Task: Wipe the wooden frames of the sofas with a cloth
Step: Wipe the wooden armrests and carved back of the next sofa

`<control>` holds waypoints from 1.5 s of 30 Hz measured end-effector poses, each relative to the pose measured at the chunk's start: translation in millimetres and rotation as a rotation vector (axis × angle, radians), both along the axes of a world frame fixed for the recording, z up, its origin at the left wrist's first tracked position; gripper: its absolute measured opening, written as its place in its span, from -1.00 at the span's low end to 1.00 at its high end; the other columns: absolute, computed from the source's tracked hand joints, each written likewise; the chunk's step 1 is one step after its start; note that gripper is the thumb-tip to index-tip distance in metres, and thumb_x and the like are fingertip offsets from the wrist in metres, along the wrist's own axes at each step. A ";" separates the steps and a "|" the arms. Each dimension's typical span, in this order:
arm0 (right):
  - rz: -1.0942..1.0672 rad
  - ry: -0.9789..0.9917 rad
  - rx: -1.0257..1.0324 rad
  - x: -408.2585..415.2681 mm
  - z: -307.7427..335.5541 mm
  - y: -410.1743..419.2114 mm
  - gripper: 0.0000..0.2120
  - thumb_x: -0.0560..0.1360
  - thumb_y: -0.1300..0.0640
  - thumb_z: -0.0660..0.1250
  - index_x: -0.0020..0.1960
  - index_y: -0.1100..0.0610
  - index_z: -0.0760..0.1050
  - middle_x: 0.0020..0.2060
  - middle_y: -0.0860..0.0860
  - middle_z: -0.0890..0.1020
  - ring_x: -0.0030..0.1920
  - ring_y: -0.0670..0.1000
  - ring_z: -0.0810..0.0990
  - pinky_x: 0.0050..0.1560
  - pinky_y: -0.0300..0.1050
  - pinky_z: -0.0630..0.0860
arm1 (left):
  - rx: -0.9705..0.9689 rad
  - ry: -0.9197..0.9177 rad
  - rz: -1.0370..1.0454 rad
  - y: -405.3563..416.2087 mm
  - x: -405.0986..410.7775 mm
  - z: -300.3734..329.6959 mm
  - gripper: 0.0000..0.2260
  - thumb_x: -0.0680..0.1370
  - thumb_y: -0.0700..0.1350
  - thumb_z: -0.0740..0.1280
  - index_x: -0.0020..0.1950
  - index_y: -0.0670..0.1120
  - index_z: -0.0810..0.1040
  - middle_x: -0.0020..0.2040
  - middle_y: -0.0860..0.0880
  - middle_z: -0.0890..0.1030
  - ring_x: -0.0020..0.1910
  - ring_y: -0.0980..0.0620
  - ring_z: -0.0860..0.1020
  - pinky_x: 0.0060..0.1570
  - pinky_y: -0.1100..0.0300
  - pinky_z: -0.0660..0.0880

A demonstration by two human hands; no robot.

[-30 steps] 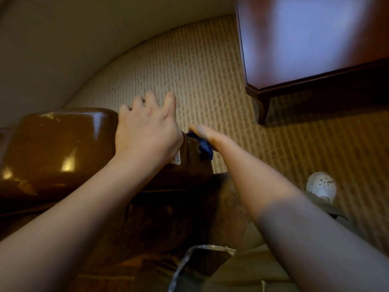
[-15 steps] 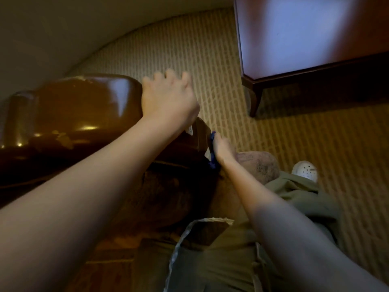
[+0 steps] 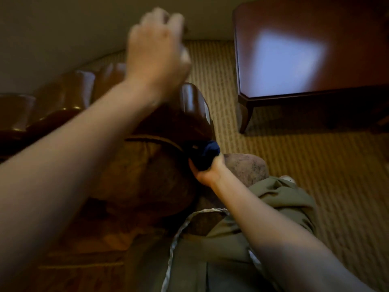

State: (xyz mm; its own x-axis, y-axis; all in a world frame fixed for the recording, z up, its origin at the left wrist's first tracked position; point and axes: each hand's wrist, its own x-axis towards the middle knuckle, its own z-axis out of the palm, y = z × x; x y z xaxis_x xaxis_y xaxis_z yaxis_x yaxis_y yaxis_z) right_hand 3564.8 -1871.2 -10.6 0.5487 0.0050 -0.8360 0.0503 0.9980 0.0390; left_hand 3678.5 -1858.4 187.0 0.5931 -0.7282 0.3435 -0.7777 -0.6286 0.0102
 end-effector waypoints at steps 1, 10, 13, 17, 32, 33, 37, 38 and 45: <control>0.005 -0.036 -0.011 1.7 9.1 -1.3 -0.70 0.61 -0.03 0.09 0.14 0.11 0.49 -0.09 0.15 0.57 -0.09 0.15 0.55 -0.24 0.00 0.59 | -0.046 -0.016 0.033 16.3 9.5 9.7 -0.61 0.48 -0.15 0.08 0.26 -0.18 0.45 0.22 -0.25 0.44 0.22 -0.22 0.40 0.18 -0.06 0.30; 0.008 -0.145 -0.259 20.4 114.7 33.2 -0.82 0.61 0.11 0.13 0.10 0.13 0.46 0.00 0.14 0.56 0.04 0.18 0.55 -0.08 0.06 0.58 | -0.239 0.101 0.135 88.2 35.2 -2.1 -0.60 0.49 -0.12 0.05 0.19 -0.27 0.50 0.16 -0.32 0.46 0.17 -0.25 0.43 0.18 0.03 0.31; -0.039 -0.082 -0.226 21.7 103.9 33.4 -0.83 0.62 0.12 0.15 -0.08 0.13 0.45 -0.07 0.17 0.55 0.07 0.21 0.54 -0.25 0.03 0.54 | -0.269 0.112 0.069 90.1 29.4 -24.6 -0.66 0.50 -0.15 0.06 0.10 -0.28 0.51 0.09 -0.29 0.50 0.09 -0.22 0.46 0.08 0.06 0.34; -0.098 0.083 -0.226 16.2 47.9 24.8 -0.81 0.63 0.13 0.06 0.00 0.14 0.42 -0.06 0.10 0.60 -0.08 0.16 0.53 -0.39 -0.01 0.57 | -0.335 0.070 0.053 90.4 26.0 -29.7 -0.68 0.48 -0.13 0.05 0.00 -0.27 0.51 0.00 -0.25 0.53 -0.01 -0.19 0.48 -0.06 0.10 0.34; -0.182 -0.027 -0.078 0.8 154.9 -20.1 -0.73 0.53 0.28 0.25 0.21 0.29 0.47 0.21 0.26 0.49 0.19 0.24 0.50 -0.12 0.09 0.51 | -0.312 0.056 0.079 92.2 24.8 -30.0 -0.69 0.48 -0.15 0.06 0.04 -0.26 0.49 0.03 -0.25 0.52 0.02 -0.20 0.47 -0.03 0.04 0.32; -0.250 -0.120 -0.229 -2.4 156.6 -30.6 -0.75 0.57 0.23 0.21 0.22 0.26 0.46 0.17 0.24 0.53 0.17 0.21 0.53 -0.08 0.06 0.52 | -0.311 0.052 0.084 92.0 24.4 -29.8 -0.70 0.48 -0.14 0.06 0.04 -0.25 0.49 0.03 -0.24 0.52 0.02 -0.20 0.47 -0.04 0.05 0.32; -0.346 -0.189 -0.824 -7.2 149.4 -63.6 -0.73 0.61 0.01 0.14 0.16 0.17 0.44 -0.15 0.09 0.60 -0.17 0.07 0.64 -0.25 -0.08 0.60 | -0.295 0.043 0.098 91.7 21.4 -28.5 -0.70 0.48 -0.15 0.07 0.03 -0.26 0.50 0.02 -0.25 0.52 0.01 -0.21 0.47 -0.05 0.04 0.32; -0.262 -0.131 -0.985 -6.6 142.5 -60.4 -0.74 0.60 0.00 0.16 0.15 0.15 0.44 -0.08 0.09 0.60 -0.05 0.10 0.63 -0.11 -0.01 0.61 | -0.293 0.046 0.099 91.3 20.4 -27.0 -0.71 0.48 -0.15 0.08 0.03 -0.26 0.49 0.01 -0.26 0.52 0.01 -0.22 0.47 -0.04 0.03 0.32; -0.057 0.144 -2.390 21.7 56.6 20.7 -0.65 0.58 0.00 0.14 0.30 0.12 0.37 0.23 0.23 0.48 0.18 0.17 0.45 0.20 -0.19 0.28 | -0.091 -0.083 0.127 75.9 -3.0 -19.1 -0.70 0.40 -0.13 0.12 -0.02 -0.22 0.53 -0.01 -0.22 0.56 0.08 -0.21 0.49 0.35 -0.10 0.18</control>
State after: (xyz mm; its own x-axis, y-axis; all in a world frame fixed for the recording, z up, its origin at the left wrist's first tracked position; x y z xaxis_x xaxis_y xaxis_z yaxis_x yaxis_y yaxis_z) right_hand 3586.4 -1850.5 46.0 0.4754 -0.6341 0.6098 -0.0345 -0.7061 -0.7073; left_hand 3675.5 -1782.5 167.9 0.6453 -0.6130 0.4559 -0.6927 -0.7211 0.0109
